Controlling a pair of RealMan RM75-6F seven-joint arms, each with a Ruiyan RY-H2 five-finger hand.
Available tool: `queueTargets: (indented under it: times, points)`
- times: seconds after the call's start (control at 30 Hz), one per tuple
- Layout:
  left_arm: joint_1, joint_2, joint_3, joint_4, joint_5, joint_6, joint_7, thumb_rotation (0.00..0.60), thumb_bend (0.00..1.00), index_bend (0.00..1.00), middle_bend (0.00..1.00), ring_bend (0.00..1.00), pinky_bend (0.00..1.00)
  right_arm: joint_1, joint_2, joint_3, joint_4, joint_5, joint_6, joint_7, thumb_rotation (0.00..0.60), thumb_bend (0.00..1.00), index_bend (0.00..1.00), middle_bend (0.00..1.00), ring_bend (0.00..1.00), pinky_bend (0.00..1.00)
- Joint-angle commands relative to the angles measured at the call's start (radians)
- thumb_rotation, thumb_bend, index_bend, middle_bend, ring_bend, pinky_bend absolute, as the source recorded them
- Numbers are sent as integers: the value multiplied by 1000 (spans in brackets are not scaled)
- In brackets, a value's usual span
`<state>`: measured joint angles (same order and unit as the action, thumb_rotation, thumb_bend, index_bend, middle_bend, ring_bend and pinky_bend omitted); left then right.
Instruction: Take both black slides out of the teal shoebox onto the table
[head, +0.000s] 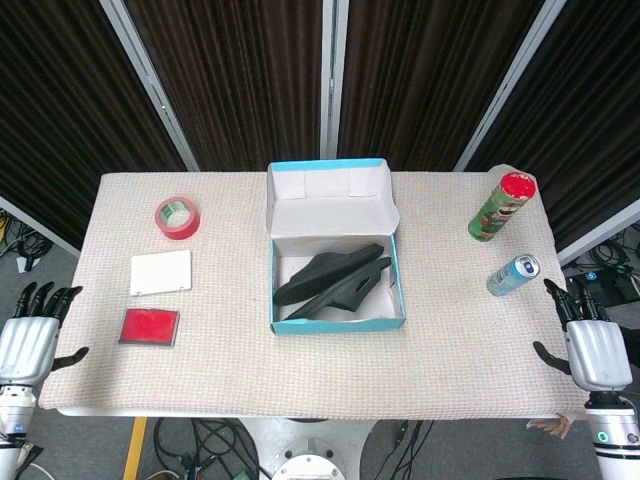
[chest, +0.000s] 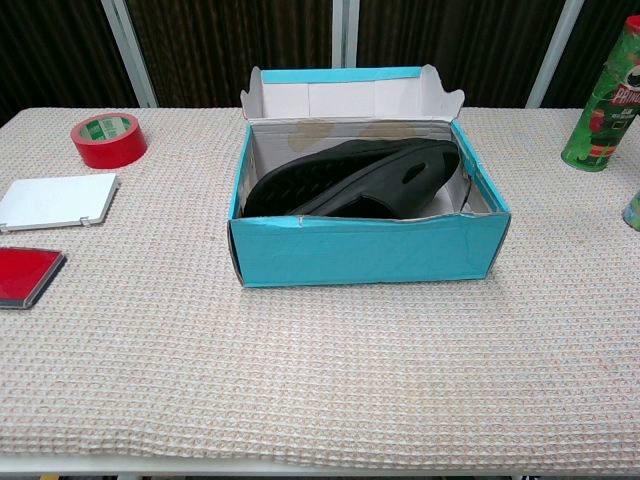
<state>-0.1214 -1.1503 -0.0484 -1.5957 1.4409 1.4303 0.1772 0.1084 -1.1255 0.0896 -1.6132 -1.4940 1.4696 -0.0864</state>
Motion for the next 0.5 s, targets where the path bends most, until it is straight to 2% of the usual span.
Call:
queueTargets:
  times: [0.03, 0.33, 0.5]
  points:
    - [0, -4, 0, 3, -3, -1, 1, 600, 64, 135, 166, 76, 47, 3, 0, 1, -1, 0, -3, 3, 600, 68, 72, 223, 17, 223]
    - [5, -5, 2, 3, 3, 11, -5, 600, 64, 135, 166, 76, 47, 16, 4, -3, 0, -36, -1, 33, 600, 71, 81, 239, 27, 231]
    - [6, -3, 3, 2, 14, 20, -9, 600, 64, 136, 166, 76, 47, 72, 18, -5, -8, -111, -41, 49, 600, 82, 101, 261, 27, 231]
